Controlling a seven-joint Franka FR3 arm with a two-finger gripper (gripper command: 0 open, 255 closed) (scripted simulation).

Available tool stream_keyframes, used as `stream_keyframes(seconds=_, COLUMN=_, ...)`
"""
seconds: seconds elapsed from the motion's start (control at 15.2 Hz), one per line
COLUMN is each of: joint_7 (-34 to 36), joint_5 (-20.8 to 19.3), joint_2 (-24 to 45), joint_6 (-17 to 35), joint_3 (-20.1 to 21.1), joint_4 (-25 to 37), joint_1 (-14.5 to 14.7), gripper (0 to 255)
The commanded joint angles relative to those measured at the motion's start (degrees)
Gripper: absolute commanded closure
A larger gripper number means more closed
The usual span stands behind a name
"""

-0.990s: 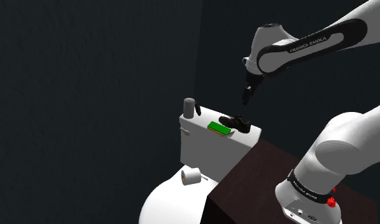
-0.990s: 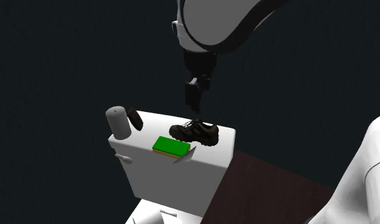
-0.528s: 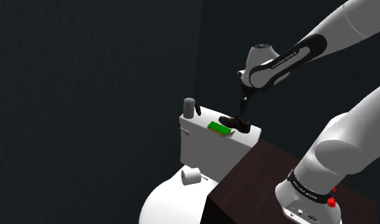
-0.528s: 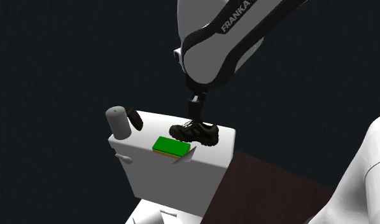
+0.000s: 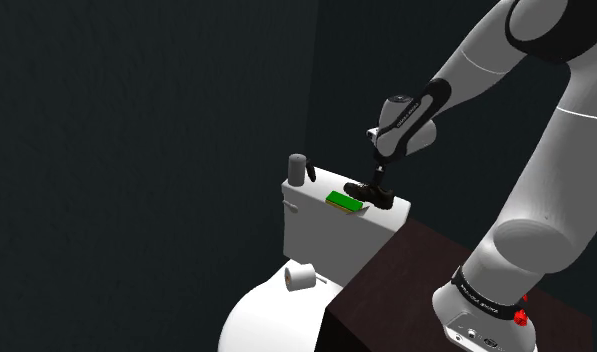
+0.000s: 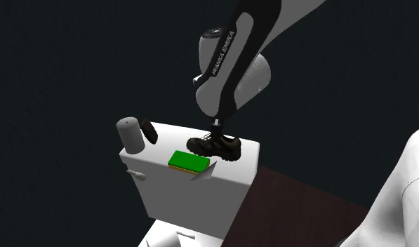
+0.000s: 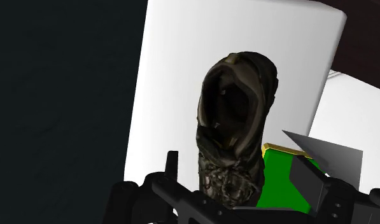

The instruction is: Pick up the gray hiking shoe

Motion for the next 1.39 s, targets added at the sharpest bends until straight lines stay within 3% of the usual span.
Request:
stream_keyframes(seconds=0.0, joint_7=-1.2, joint_5=1.2, joint_2=2.4, joint_6=2.0, joint_3=0.5, joint_4=0.5, joint_1=-0.4, gripper=0)
stream_keyframes(seconds=0.46, joint_7=-2.2, joint_5=3.5, joint_2=7.5, joint_6=6.6, joint_3=2.0, joint_4=0.8, joint_1=-1.6, gripper=0)
stream_keyframes(seconds=0.53, joint_7=-2.1, joint_5=3.5, joint_2=7.7, joint_6=6.7, joint_3=2.0, joint_4=0.9, joint_1=-1.6, gripper=255)
stream_keyframes(seconds=1.12, joint_7=-2.2, joint_5=3.5, joint_2=7.5, joint_6=6.6, joint_3=2.0, joint_4=0.8, joint_1=-1.6, gripper=255)
stream_keyframes(seconds=1.32, joint_7=-1.7, joint_5=2.3, joint_2=4.8, joint_6=4.2, joint_3=1.0, joint_4=0.6, joint_1=-0.8, gripper=255)
